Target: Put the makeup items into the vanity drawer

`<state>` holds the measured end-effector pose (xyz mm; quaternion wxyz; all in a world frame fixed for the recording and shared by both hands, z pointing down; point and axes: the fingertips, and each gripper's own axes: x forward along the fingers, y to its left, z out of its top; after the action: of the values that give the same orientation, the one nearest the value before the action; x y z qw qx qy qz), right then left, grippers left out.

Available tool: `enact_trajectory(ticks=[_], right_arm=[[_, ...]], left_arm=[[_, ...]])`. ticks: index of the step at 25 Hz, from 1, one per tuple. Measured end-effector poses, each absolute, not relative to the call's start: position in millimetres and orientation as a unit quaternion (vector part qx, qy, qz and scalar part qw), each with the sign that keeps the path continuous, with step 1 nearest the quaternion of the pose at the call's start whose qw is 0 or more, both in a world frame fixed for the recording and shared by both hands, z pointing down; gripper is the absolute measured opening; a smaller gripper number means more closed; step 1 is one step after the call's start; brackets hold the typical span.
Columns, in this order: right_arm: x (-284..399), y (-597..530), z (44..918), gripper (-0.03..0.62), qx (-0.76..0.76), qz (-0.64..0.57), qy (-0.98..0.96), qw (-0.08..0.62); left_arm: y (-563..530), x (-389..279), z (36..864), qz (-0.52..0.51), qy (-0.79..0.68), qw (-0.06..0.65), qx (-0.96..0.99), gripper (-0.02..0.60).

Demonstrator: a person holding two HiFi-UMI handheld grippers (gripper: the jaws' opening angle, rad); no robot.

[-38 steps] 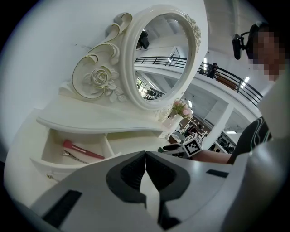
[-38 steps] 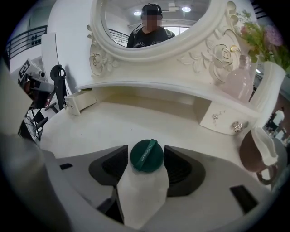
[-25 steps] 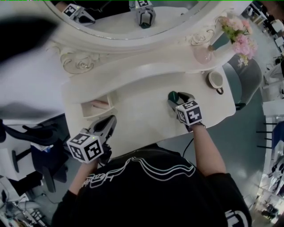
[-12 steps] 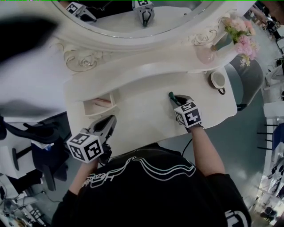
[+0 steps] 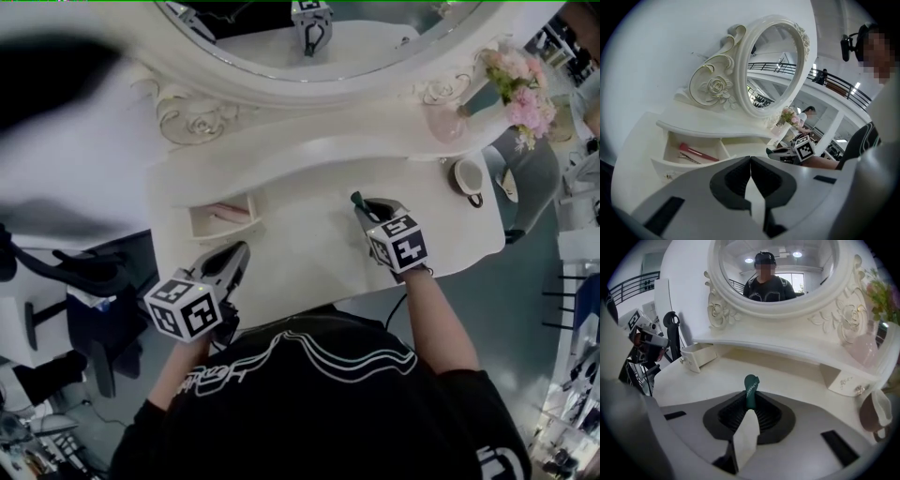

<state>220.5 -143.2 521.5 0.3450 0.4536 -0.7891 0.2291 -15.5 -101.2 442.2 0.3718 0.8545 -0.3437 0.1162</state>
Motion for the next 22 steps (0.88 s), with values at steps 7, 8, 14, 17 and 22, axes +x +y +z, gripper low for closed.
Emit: enact_trajectory(ticks=[7, 8, 14, 17, 22], right_arm=[[153, -160, 480, 0.067, 0.41, 0.173, -0.83, 0.337], [143, -162, 476, 0.067, 0.404, 0.166, -0.834, 0.336], [93, -168, 454, 0.067, 0.368, 0.135, -0.858, 0.333], [76, -172, 447, 0.067, 0.353, 0.123, -0.866, 0.332], [39, -173, 439, 0.067, 0.33, 0.102, -0.876, 0.336]], left_arm=[[-99, -50, 433, 0.1, -0.37, 0.364, 0.849, 0.023], [-99, -56, 432, 0.097, -0.375, 0.363, 0.848, 0.023], [-93, -87, 426, 0.085, -0.399, 0.361, 0.839, 0.023], [-91, -96, 426, 0.081, -0.41, 0.363, 0.833, 0.023], [-85, -122, 427, 0.062, -0.423, 0.372, 0.824, 0.023]])
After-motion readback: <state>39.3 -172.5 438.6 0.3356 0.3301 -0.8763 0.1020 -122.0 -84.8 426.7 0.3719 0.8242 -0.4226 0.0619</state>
